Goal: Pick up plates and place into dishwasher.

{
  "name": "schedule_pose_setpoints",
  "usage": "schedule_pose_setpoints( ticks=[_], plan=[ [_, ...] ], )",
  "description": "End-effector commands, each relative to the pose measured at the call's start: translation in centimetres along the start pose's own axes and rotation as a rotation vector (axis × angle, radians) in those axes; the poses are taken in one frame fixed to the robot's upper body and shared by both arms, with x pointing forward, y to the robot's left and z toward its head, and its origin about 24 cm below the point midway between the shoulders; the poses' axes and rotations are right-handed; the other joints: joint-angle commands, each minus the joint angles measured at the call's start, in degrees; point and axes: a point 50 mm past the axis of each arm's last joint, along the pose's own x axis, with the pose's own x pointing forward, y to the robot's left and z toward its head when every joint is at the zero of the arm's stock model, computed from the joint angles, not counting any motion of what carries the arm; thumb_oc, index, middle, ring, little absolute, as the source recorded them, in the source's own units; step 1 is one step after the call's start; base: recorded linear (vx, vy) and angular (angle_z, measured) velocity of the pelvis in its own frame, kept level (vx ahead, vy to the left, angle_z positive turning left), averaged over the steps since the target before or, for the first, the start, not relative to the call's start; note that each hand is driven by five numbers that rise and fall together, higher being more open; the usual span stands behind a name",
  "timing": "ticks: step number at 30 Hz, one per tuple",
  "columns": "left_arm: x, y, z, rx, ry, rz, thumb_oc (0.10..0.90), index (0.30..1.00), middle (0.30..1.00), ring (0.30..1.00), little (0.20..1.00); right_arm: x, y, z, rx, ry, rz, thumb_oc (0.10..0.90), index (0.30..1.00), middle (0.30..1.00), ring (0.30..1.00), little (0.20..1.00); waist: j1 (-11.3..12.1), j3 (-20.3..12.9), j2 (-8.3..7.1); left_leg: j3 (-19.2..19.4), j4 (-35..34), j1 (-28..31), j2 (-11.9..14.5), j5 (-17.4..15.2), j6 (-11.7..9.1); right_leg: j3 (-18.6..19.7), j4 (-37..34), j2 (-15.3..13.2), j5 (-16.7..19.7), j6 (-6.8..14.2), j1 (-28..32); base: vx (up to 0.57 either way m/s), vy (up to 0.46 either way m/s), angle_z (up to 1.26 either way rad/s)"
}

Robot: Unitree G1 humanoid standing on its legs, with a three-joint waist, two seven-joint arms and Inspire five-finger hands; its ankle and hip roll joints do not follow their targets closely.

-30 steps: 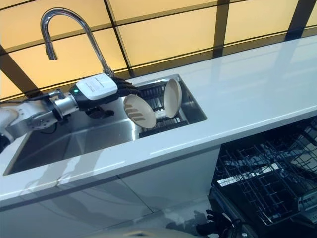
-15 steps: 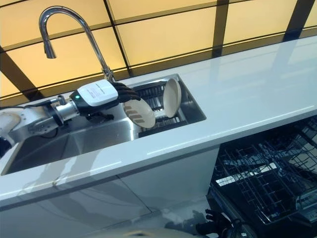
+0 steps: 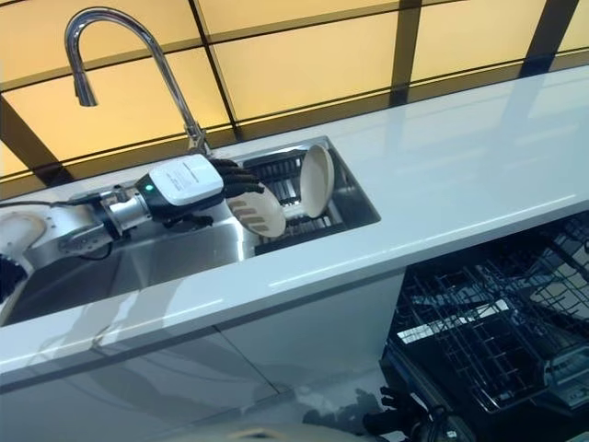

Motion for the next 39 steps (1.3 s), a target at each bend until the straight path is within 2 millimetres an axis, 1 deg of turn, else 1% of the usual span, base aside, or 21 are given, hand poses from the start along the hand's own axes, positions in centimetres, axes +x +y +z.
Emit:
schedule_pose_setpoints(
  ticks=[1, 7, 20, 27, 34, 36, 39],
  plan=[
    [-1.5, 5.9, -4.5, 0.102, 0.203, 0.289, 0.800, 0.900, 0.900, 0.900, 0.900, -0.4, -1.4, -0.8, -0.026, 0.008, -0.024, 0.800, 0.900, 0.900, 0.900, 0.900, -0.84, 0.59, 0.33, 6.69, 0.43, 2.20, -4.18, -9.82, 4.02, 5.95, 0.33, 2.49, -3.72, 3.72, 1.19, 0.02, 0.042, -0.08],
    [-1.2, 5.6, -4.5, 0.129, 0.201, 0.273, 0.800, 0.900, 0.900, 0.900, 0.900, -0.5, -1.8, -0.7, -0.018, 0.001, -0.034, 0.800, 0.900, 0.900, 0.900, 0.900, -1.20, 1.02, 0.37, 7.35, 0.43, 2.47, -4.10, -9.97, 4.10, 6.25, 0.33, 2.43, -3.48, 3.97, 1.25, 0.02, 0.029, -0.07],
    [-1.3, 4.8, -4.9, 0.167, 0.223, 0.258, 0.800, 0.900, 0.900, 0.900, 0.900, -0.7, -2.1, -0.9, -0.017, -0.003, -0.039, 0.800, 0.900, 0.900, 0.900, 0.900, -1.98, 1.44, 0.51, 8.35, 0.43, 2.68, -3.98, -10.24, 4.25, 6.88, 0.33, 2.35, -3.24, 4.23, 1.15, 0.02, 0.011, -0.05],
    [-0.9, 4.6, -5.4, 0.189, 0.250, 0.244, 0.800, 0.900, 0.900, 0.900, 0.900, -0.8, -2.9, -0.8, -0.015, -0.012, -0.048, 0.800, 0.900, 0.900, 0.900, 0.900, -3.00, 2.22, 0.57, 9.09, 0.43, 2.55, -3.84, -10.30, 4.16, 7.61, 0.33, 2.36, -3.00, 4.34, 0.79, 0.04, 0.028, -0.02],
    [-0.8, 4.0, -5.8, 0.176, 0.284, 0.222, 0.800, 0.900, 0.900, 0.900, 0.900, -1.0, -3.6, -0.7, 0.001, -0.022, -0.065, 0.800, 0.900, 0.900, 0.900, 0.900, -3.61, 2.95, 0.48, 9.42, 0.43, 2.17, -3.76, -10.35, 4.25, 8.38, 0.33, 2.47, -2.75, 4.44, 0.17, 0.02, 0.025, -0.08],
    [-1.0, 3.3, -5.8, 0.168, 0.298, 0.209, 0.800, 0.900, 0.900, 0.900, 0.900, -1.1, -3.7, -0.7, 0.000, -0.024, -0.067, 0.800, 0.900, 0.900, 0.900, 0.900, -3.88, 3.07, 0.46, 9.71, 0.43, 2.05, -3.72, -10.37, 4.21, 8.58, 0.33, 2.44, -2.73, 4.50, 0.01, 0.02, 0.027, -0.05],
    [-0.9, 3.3, -6.0, 0.159, 0.320, 0.209, 0.800, 0.900, 0.900, 0.900, 0.900, -1.1, -4.0, -0.6, -0.003, -0.028, -0.070, 0.800, 0.900, 0.900, 0.900, 0.900, -4.06, 3.43, 0.48, 9.81, 0.43, 1.89, -3.71, -10.30, 4.22, 8.74, 0.33, 2.44, -2.61, 4.50, -0.18, 0.01, 0.034, -0.05]
  ],
)
